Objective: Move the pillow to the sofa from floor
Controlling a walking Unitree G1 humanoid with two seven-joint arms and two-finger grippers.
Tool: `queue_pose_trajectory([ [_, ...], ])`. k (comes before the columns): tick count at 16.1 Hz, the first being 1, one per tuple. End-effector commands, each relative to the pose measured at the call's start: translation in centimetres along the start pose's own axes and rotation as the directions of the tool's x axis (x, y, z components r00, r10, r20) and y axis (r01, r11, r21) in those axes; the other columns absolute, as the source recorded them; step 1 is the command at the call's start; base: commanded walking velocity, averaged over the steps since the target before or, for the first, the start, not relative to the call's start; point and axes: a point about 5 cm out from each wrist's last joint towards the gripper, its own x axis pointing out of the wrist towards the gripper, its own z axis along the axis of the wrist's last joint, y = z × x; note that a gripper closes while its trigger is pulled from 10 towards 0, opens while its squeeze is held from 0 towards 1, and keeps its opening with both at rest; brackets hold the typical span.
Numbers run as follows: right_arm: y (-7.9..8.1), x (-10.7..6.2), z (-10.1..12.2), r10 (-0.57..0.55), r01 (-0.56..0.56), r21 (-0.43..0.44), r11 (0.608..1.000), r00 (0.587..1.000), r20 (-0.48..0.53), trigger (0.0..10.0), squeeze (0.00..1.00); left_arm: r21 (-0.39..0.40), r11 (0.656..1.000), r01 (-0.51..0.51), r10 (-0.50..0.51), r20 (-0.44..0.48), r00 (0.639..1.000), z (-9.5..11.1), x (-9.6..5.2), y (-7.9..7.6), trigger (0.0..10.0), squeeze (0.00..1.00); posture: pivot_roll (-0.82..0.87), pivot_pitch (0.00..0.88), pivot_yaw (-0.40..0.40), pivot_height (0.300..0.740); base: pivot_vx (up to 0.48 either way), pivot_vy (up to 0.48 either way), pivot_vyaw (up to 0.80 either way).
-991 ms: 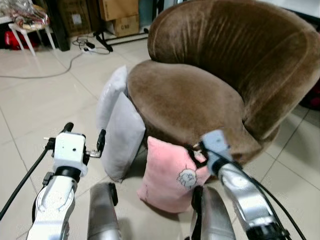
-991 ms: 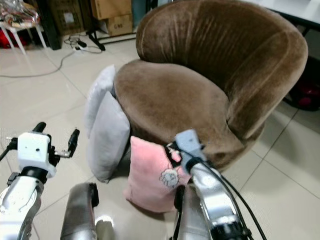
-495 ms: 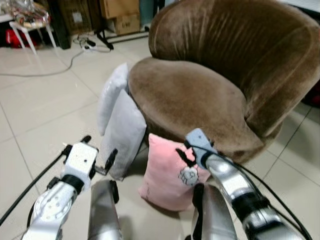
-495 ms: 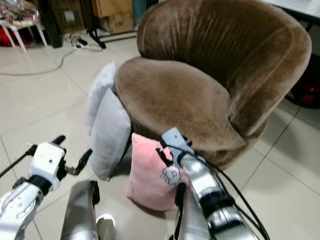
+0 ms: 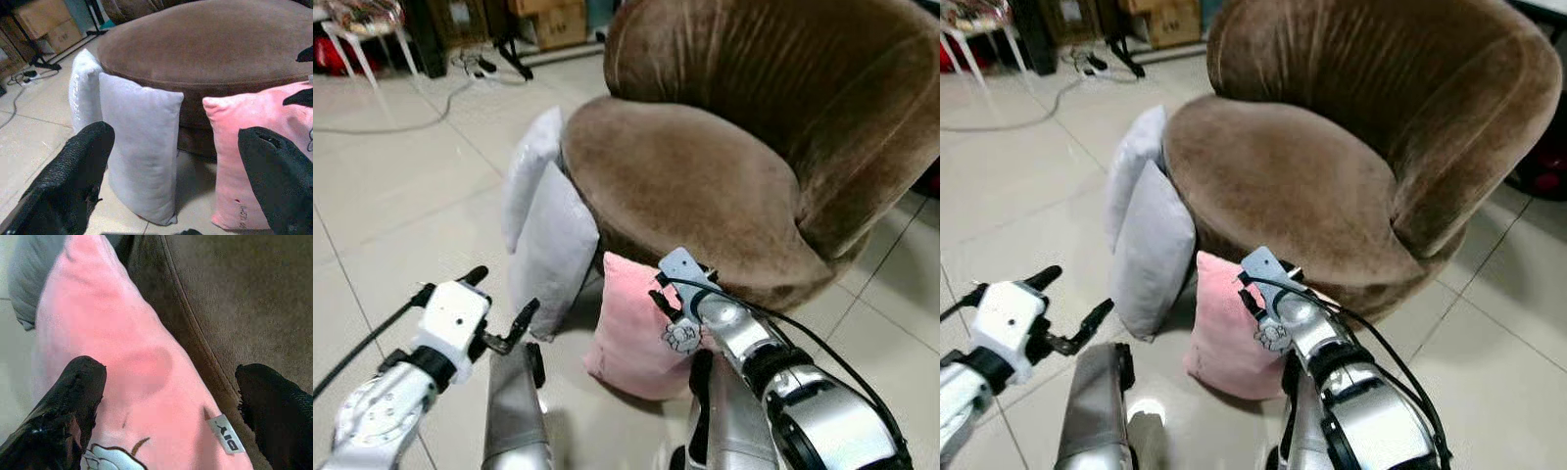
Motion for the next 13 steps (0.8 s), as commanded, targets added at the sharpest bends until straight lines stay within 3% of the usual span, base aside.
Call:
queue_pose_trajectory([
  [1,-0.5,0.0,0.4,-0.020,0.020,-0.020,1.000,1.000,0.011,10.0,1.00,0.000,1.000,0.008,-0.008,0.003,1.000,0.4,-0.3,0.1,10.0,0.00,0.12,0.120,-0.094,0.481,0.000,0.000,0.00],
  [3,-0.2,0.2,0.7,-0.027,0.028,-0.057,0.998,1.000,0.013,10.0,1.00,0.002,1.000,0.007,-0.007,-0.013,1.000,0.7,-1.7,0.0,10.0,0.00,0.13,0.156,-0.109,0.481,0.000,0.000,0.00],
  [4,0.1,0.3,1.0,-0.024,0.025,-0.069,0.997,1.000,0.017,10.0,0.27,0.001,1.000,0.006,-0.006,-0.029,1.000,0.9,-2.7,-0.2,10.0,0.00,0.14,0.167,-0.114,0.481,0.000,0.000,0.00],
  [5,0.4,0.3,1.1,-0.019,0.020,-0.074,0.997,1.000,0.017,10.0,0.00,0.001,1.000,0.005,-0.005,-0.037,0.999,0.9,-3.1,-0.2,10.0,0.00,0.15,0.176,-0.119,0.481,0.000,0.000,0.00],
  [10,2.7,0.6,2.2,0.024,-0.020,-0.118,0.993,0.999,0.036,10.0,0.00,-0.003,1.000,0.004,-0.004,-0.102,0.995,1.7,-6.8,-0.9,10.0,0.00,0.19,0.231,-0.132,0.481,0.000,0.000,0.00],
  [13,4.2,0.7,3.2,0.056,-0.046,-0.138,0.989,0.996,0.073,10.0,0.00,0.002,1.000,-0.007,0.007,-0.128,0.992,2.1,-8.1,-1.0,10.0,0.00,0.20,0.242,-0.131,0.481,0.000,0.000,0.00],
])
